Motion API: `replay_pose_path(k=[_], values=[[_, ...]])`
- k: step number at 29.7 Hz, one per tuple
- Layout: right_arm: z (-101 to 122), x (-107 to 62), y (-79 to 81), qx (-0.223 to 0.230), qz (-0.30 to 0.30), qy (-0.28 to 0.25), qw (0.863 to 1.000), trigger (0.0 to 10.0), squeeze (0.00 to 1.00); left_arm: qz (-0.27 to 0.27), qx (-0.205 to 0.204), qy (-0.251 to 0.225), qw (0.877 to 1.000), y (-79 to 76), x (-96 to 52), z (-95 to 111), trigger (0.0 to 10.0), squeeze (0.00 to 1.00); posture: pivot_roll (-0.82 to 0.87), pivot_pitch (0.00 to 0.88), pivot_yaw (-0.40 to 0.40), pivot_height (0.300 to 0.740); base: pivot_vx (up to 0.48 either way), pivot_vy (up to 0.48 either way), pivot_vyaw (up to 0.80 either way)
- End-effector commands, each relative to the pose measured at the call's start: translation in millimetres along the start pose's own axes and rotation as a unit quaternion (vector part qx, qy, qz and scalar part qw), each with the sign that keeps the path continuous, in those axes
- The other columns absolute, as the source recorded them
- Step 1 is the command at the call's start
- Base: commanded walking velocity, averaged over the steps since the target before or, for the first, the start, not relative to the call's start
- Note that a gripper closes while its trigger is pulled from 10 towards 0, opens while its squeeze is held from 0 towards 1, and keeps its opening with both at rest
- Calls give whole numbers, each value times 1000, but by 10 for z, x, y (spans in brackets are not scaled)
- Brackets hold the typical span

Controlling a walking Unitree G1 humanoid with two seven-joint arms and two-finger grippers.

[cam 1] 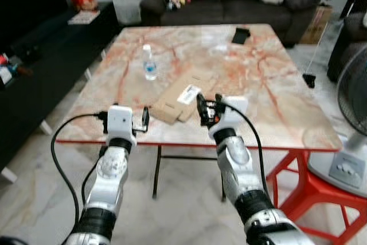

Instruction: Picking trash to rubbish bin

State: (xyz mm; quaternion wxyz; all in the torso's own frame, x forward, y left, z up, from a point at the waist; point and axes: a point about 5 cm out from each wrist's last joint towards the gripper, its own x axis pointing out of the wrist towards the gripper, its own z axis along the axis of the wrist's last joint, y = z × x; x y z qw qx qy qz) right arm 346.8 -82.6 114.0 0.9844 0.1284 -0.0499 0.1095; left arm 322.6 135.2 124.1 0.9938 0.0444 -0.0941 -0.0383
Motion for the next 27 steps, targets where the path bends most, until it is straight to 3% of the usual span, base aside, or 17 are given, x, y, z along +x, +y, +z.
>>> replay_pose_path(k=[1,25,26,27], values=[[46,42,67,11,6,-6,1000,10000,1000,0,4,-4,1000,36,17,43,10000,0,99,0,32,740,292,0,0],[95,65,34,28,-2,-9,1000,10000,1000,12,5,-2,1000,94,15,89,10000,0,119,0,33,740,289,0,0],[90,71,18,28,-7,-5,1000,10000,0,12,4,-2,1000,90,18,90,10000,0,118,0,32,740,281,0,0],[89,73,14,29,-8,-4,1000,10000,0,12,4,-2,1000,90,19,90,10000,0,118,0,32,740,281,0,0]])
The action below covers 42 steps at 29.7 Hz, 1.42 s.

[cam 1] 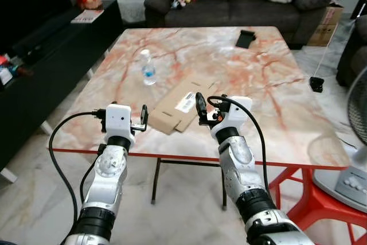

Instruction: Picking trash to rubbish bin

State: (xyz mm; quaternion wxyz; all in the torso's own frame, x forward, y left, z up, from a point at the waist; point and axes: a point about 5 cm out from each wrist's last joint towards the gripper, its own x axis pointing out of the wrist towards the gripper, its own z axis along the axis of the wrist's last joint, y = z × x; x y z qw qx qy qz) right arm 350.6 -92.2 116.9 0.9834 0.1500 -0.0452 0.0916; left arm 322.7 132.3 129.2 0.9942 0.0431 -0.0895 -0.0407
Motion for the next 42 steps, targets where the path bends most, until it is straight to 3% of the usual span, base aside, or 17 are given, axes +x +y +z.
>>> replay_pose_path(k=[1,42], values=[[34,51,106,7,10,-2,1000,10000,0,14,6,-6,1000,113,7,39,10000,0,119,0,32,740,285,0,0],[28,61,75,2,-2,3,1000,10000,0,11,5,-9,1000,128,25,87,10000,0,131,0,32,740,288,0,-54]])
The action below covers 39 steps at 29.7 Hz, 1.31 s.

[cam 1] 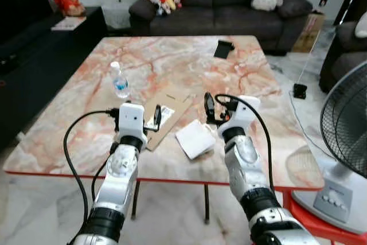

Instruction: Picking trash to rubbish bin

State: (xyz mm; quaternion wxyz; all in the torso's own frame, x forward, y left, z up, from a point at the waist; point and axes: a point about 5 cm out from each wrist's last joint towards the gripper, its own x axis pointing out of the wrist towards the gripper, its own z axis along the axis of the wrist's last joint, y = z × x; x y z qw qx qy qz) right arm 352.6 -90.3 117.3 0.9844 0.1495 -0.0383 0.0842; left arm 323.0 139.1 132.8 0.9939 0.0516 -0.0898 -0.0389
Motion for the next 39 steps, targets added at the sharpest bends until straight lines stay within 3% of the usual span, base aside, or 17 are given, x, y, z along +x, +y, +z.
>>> replay_pose_path(k=[1,18,26,34,37,38,39], values=[[28,36,62,1,6,-1,1000,10000,0,10,-4,-8,1000,60,21,54,10000,0,131,0,32,740,289,0,0],[22,41,52,-2,6,4,1000,10000,0,5,-7,-4,1000,45,35,46,10000,0,126,0,29,740,283,0,0],[-31,40,3,-20,6,32,999,10000,0,-33,0,21,999,14,38,-43,10000,0,113,0,30,740,0,0,0],[-96,-2,-107,12,-12,68,998,10000,0,-74,69,37,994,84,61,-94,10000,0,101,0,33,740,0,0,0],[-185,-42,-212,23,-36,127,991,10000,0,-104,122,45,986,112,68,-124,10000,0,93,0,33,740,0,0,0],[-185,-42,-212,23,-36,127,991,10000,0,-104,122,45,986,112,68,-124,10000,0,93,0,33,740,0,0,0],[-212,-68,-273,31,-52,152,987,10000,0,-126,154,50,979,102,72,-144,10000,0,91,0,34,740,0,0,0]])
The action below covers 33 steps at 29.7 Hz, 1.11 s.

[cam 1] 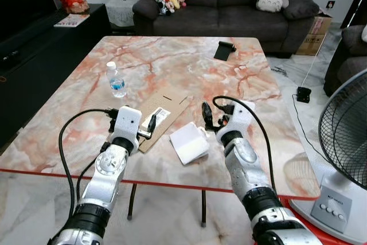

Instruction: Picking trash to rubbish bin

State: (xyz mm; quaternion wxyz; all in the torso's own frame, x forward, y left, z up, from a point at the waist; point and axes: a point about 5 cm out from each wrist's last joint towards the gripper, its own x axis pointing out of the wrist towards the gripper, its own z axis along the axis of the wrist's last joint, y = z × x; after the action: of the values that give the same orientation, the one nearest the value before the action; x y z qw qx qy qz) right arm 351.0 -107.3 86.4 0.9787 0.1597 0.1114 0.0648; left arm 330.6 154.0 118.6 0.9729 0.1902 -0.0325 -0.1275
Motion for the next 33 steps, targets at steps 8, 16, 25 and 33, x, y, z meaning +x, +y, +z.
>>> replay_pose_path(k=[8,16,25,33], values=[[129,-44,-47,77,2,48,996,10000,0,-68,63,2,996,-154,85,6,10000,0,82,0,34,740,0,0,0],[151,-174,-28,104,39,113,987,10000,0,-121,59,-16,991,-528,145,59,10000,0,82,0,30,740,0,0,0],[140,-198,-40,107,42,124,986,10000,0,-125,58,-19,990,-580,155,73,10000,0,82,0,30,740,0,0,0],[92,-404,-177,106,44,172,978,10000,0,-76,58,-32,995,-493,206,118,10000,0,52,1,23,740,0,0,0]])
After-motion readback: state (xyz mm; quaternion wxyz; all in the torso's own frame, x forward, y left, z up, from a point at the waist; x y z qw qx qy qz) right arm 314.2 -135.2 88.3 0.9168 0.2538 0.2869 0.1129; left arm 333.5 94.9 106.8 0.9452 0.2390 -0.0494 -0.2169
